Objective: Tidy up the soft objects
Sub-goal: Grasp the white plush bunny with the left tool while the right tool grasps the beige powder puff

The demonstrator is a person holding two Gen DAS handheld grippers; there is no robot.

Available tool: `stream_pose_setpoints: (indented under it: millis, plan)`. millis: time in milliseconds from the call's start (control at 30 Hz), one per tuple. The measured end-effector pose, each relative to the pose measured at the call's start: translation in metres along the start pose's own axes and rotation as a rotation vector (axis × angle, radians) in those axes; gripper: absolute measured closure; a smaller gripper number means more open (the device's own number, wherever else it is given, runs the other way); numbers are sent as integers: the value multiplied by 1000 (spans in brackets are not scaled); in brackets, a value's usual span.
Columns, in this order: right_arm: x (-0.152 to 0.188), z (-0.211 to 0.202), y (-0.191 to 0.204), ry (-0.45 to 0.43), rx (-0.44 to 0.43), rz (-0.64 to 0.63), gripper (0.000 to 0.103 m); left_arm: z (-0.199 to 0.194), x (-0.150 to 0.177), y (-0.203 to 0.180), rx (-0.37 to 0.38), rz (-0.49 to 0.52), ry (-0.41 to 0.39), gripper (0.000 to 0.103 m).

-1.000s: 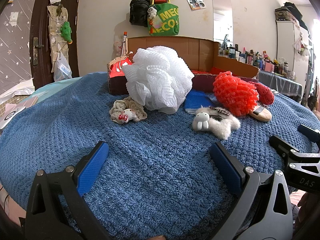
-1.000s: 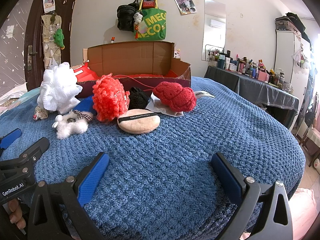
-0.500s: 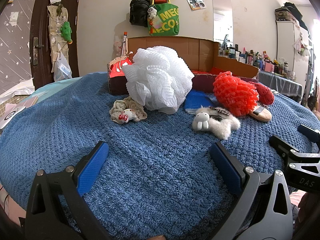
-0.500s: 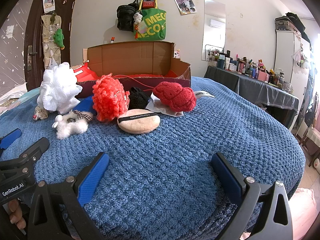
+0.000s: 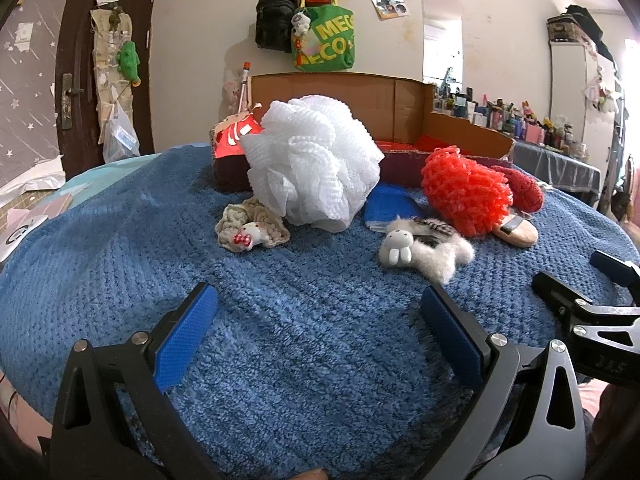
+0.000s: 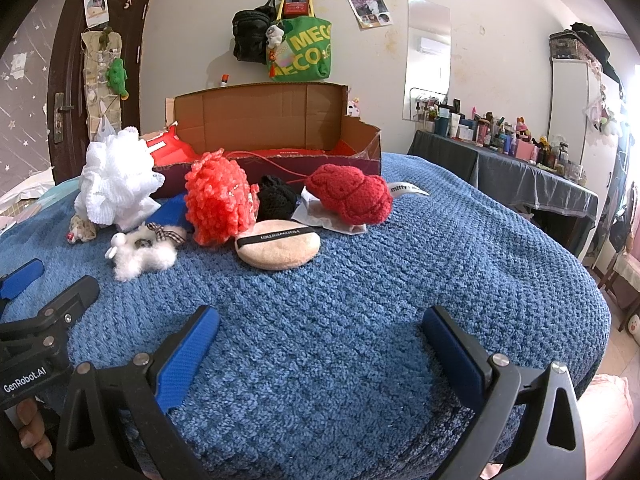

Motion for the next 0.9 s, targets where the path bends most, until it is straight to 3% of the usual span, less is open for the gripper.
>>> stream_pose_setpoints:
  millis: [433, 900]
  plan:
    - [-21, 0, 4, -10, -27, 7, 0, -4, -25, -1, 12, 2, -26, 0]
    - [-35, 19, 5, 39, -35, 16, 0, 13, -31, 19, 11, 7, 61, 0]
Point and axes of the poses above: each gripper's, at about its wrist camera, not at the fingertips, and z roughly the way its jaws point, y to its left, x to its underside, the point moved 10 cm from there along z, roughly the way its jaws point, and after that the axes turned 4 degrees about z, right-handed, at the moved point
